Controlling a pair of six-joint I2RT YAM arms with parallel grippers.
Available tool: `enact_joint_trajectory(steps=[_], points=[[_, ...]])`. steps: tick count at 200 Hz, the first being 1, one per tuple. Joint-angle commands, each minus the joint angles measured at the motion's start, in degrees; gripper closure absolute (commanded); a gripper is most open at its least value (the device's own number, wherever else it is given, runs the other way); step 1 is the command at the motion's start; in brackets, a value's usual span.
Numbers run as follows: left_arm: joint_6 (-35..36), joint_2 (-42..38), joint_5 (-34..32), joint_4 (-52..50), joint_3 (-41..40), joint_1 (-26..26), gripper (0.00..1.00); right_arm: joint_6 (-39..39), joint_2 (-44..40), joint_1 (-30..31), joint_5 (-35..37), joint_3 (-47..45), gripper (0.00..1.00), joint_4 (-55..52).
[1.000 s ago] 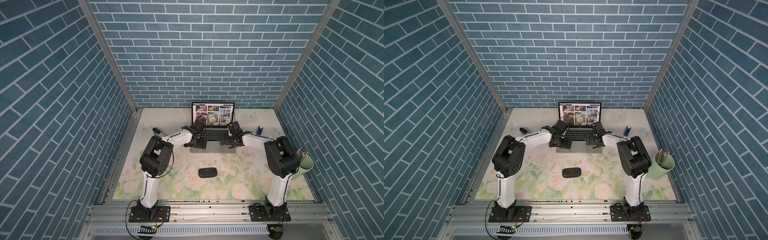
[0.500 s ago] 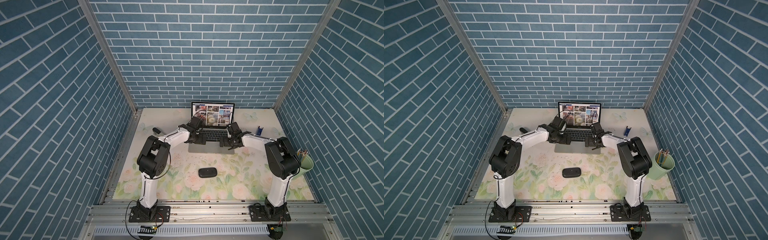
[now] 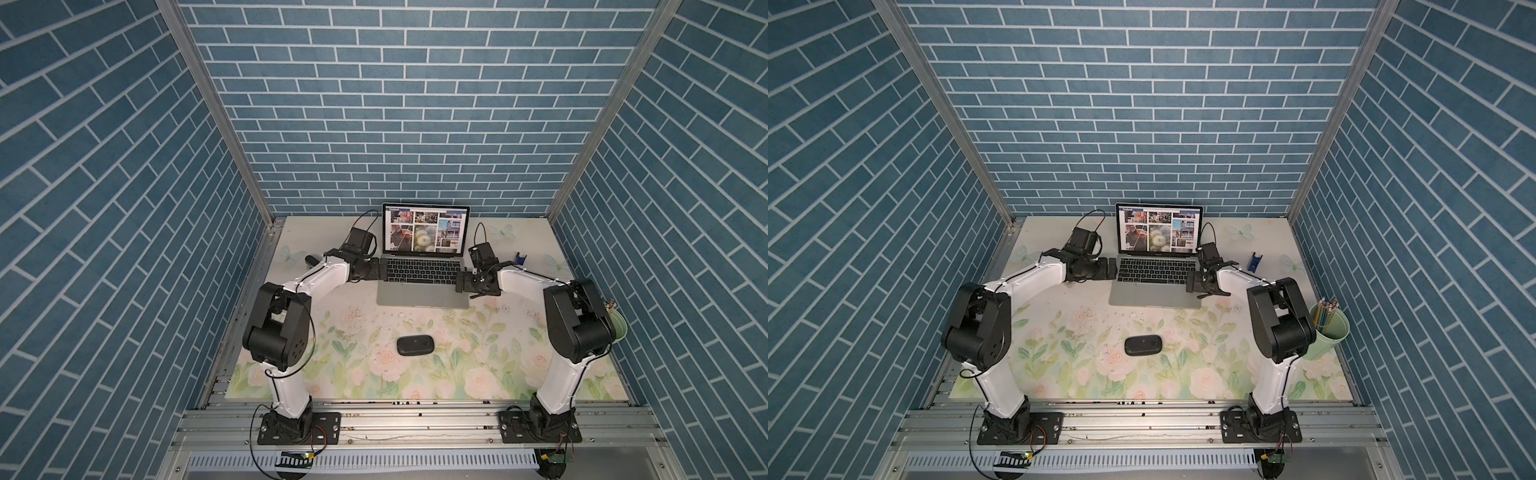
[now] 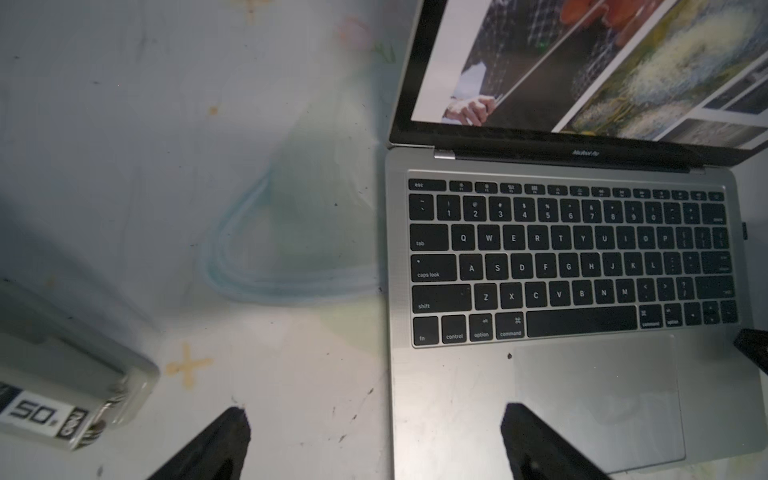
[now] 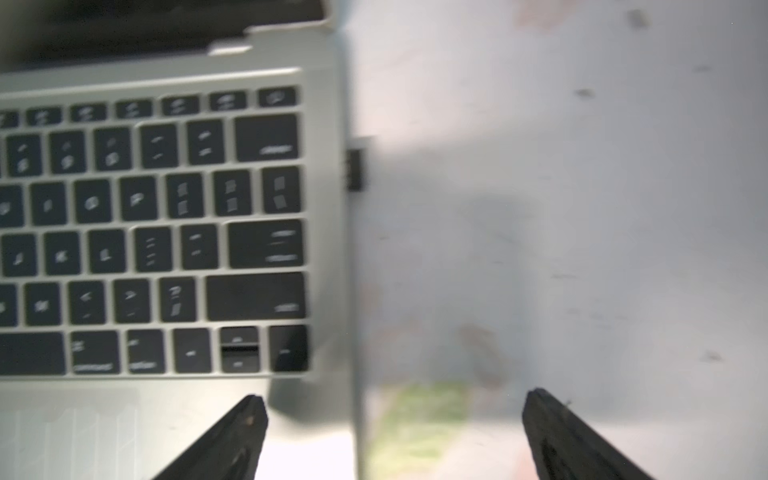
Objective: Remove the wireless mouse receiver from the laptop
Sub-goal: Move the laptop to the center of the board.
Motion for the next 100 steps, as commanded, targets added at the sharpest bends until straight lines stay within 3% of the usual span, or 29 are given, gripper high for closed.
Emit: enact_joint_trajectory(steps=[1,38,64,100], points=[[0.65,-2.99,-0.60,2.35,-2.94,1.59,0.00,-1.61,-3.83,-0.78,1.28,-0.24,0.00,-2.36],[-3.08,-4.32,6.11,7.08,-7.32,3.93,0.00,-8.94,-3.34,-3.96,-6.55,2.76,0.04,-0.96],[-1.52,-4.34,8.48,5.51,-6.71,3.93,0.00,-26.30,-2.44,-4.62,-5.88,8.73,0.06,-6.00],[0.75,-3.07,4.14,-1.70,-3.78,3.93,0.00,-50.52,-2.67,-4.67,-4.26,17.10,0.06,-15.35]])
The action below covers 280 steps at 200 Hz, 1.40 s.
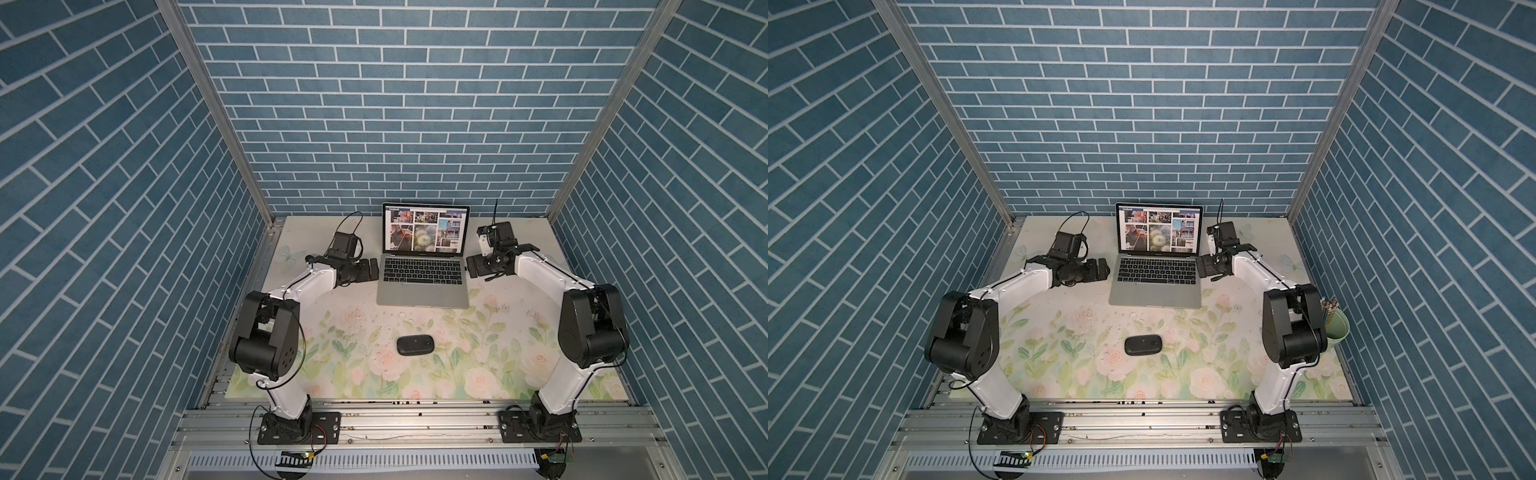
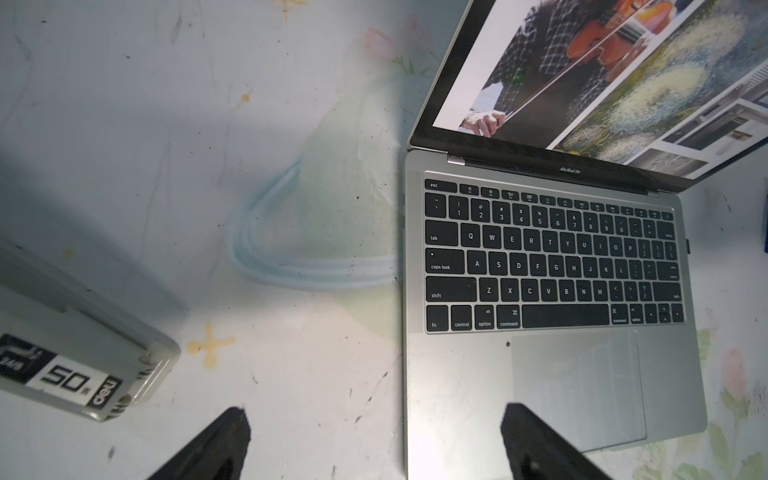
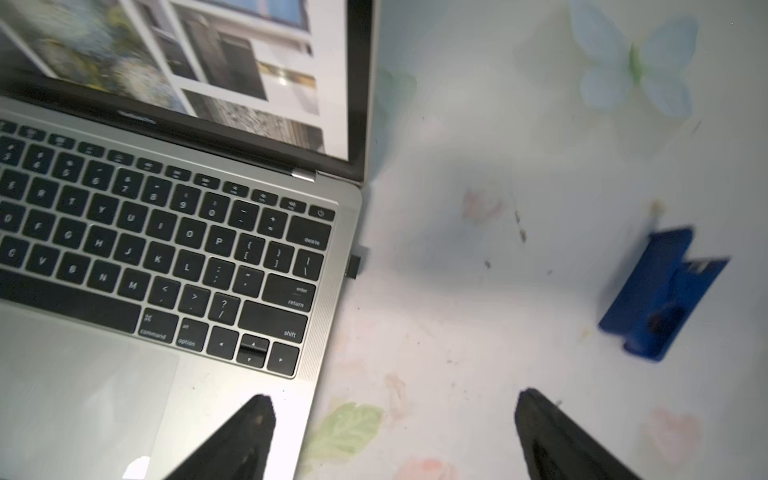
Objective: Remove the wireless mouse receiver from the laptop
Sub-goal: Move the laptop to the center of the board, then take out the USB plug from the USB port.
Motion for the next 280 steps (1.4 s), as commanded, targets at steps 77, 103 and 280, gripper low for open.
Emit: enact_joint_trajectory(steps=[77,103,280], points=[[-6.66,12.45,-2.56,-24.60,17.32,-2.92,0.00,-60.19,9.60,-1.52,-2.16,15.13,0.08,-23.35],[-7.53,16.58,-2.81,-26.36,21.03,-4.76,0.00,-60.54,15.62,-1.77,-3.58,18.73,0.11,-24.14],[-7.68,30.63,-9.05,-38.96,33.72,-7.12,0.05,-66.57,29.03,-1.77,-9.60,29.92,0.17,-21.49]])
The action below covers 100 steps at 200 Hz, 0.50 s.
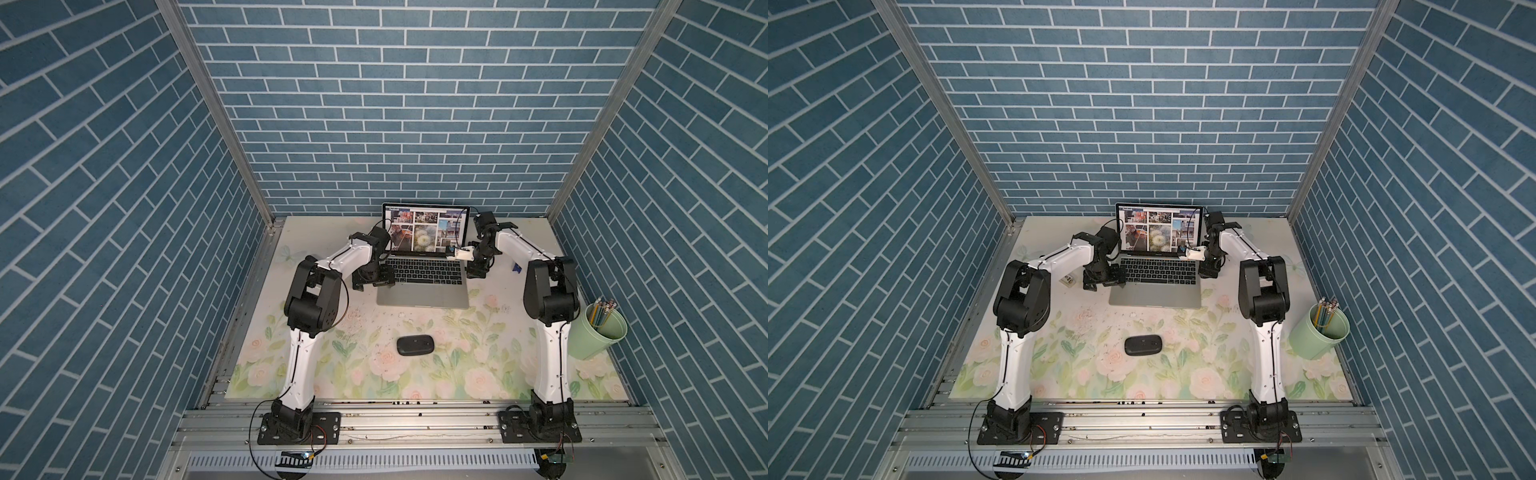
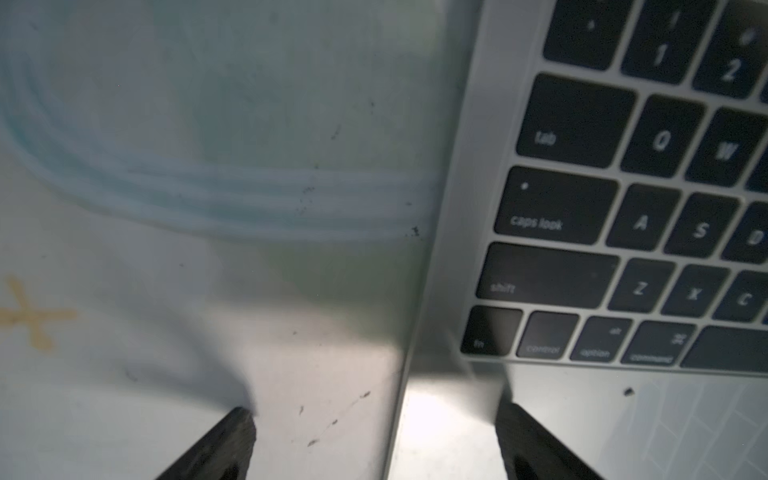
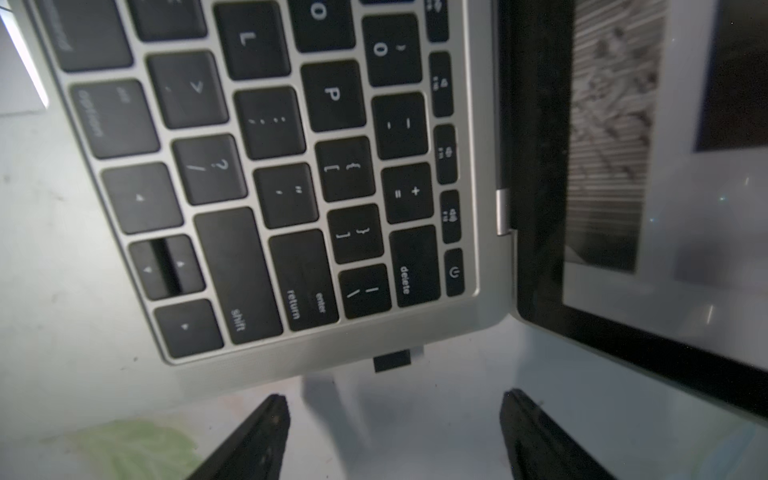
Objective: Remove the wireless mouse receiver from the laptop
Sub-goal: Take out the USB plug from the USB port.
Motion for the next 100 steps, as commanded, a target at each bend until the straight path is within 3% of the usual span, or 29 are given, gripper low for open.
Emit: enact_joint_trajectory(steps=[1,49,100], points=[[0.11,2.83,-3.30,-3.81,0.35,-0.15,0.05,-2.72,1.62,-0.09,-1.05,1.04,0.17,-1.20],[0.13,3.01,-3.48,-4.09,-1.01,-0.15,0.04,-4.60,3.39,-0.03,-1.39,3.35,0.18,-2.62],[0.09,1.76,-3.31,-3.98,-4.21,-0.20,0.04,-5.36,4.76,0.06,-3.07,2.72,0.34,-5.21]])
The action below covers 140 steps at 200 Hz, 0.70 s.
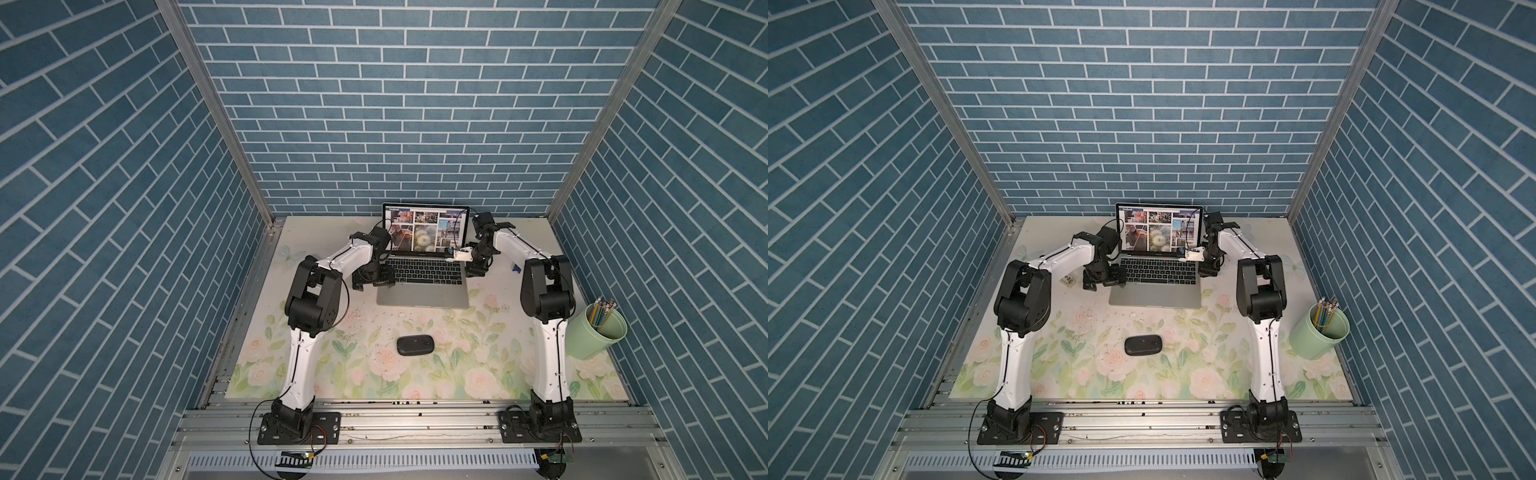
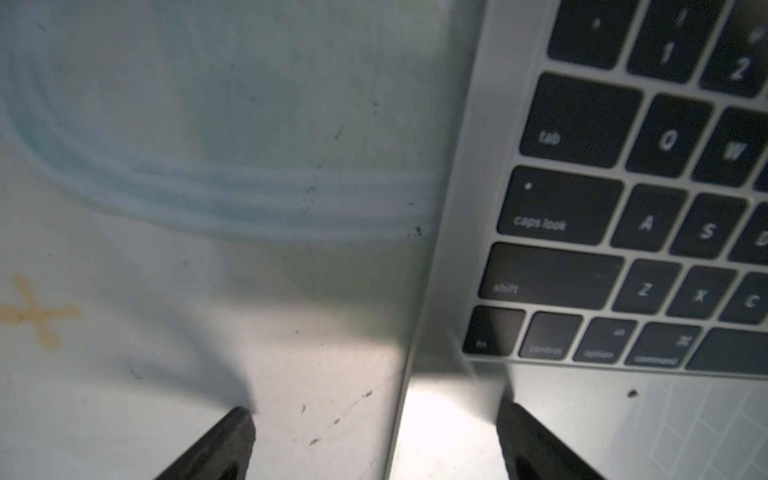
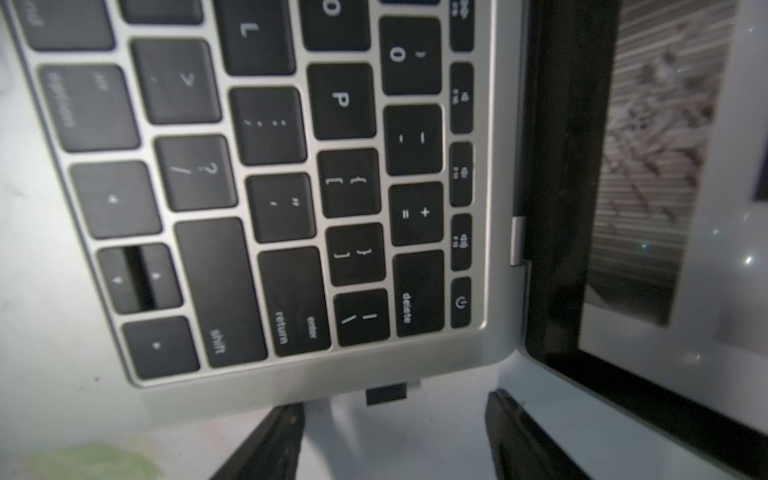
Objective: Remove the wireless mouse receiver from the laptop
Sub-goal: Take out the USB plug from the USB port.
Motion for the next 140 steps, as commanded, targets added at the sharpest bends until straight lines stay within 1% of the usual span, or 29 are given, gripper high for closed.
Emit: enact_joint_trajectory(steps=[1,35,140], points=[[0.15,1.88,-2.96,-4.00,-3.79,-0.13,0.04,-1.71,2.35,0.05,-1.60,0.09,0.34,-4.24],[0.30,0.99,-2.95,-3.89,-5.41,-0.19,0.04,-1.74,3.37,0.39,-1.55,-0.60,0.37,-4.87],[0.80,0.66,-2.65,-3.38,-7.16,-0.14,0.04,-1.96,7.49,3.60,-1.86,-1.12,0.41,-5.86]])
